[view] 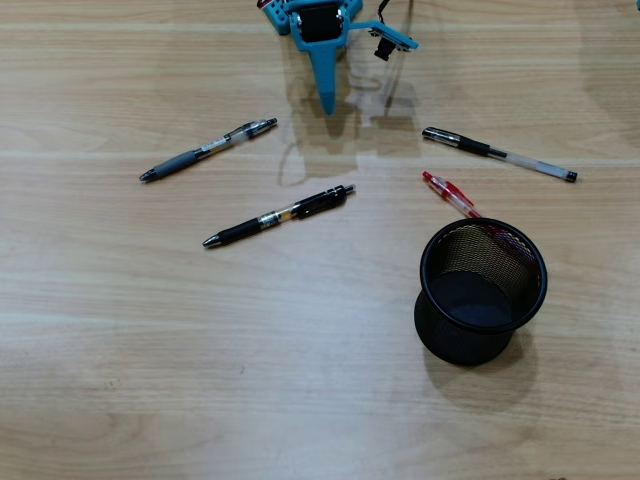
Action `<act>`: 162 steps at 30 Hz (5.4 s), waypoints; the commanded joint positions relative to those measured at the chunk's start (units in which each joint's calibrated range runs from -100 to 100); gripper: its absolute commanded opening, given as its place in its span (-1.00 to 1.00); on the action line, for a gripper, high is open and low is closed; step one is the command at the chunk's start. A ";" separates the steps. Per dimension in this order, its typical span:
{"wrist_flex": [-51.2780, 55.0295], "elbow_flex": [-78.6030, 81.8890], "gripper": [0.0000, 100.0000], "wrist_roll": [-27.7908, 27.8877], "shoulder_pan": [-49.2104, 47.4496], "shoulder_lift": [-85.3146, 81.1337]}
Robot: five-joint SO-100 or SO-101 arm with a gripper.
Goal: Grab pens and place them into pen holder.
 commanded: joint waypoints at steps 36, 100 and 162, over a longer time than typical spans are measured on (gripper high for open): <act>-0.58 0.52 -0.95 -0.08 0.10 -0.68; 19.83 -73.51 -0.95 -33.74 27.08 46.54; 46.44 -106.27 -0.57 -65.21 32.47 102.25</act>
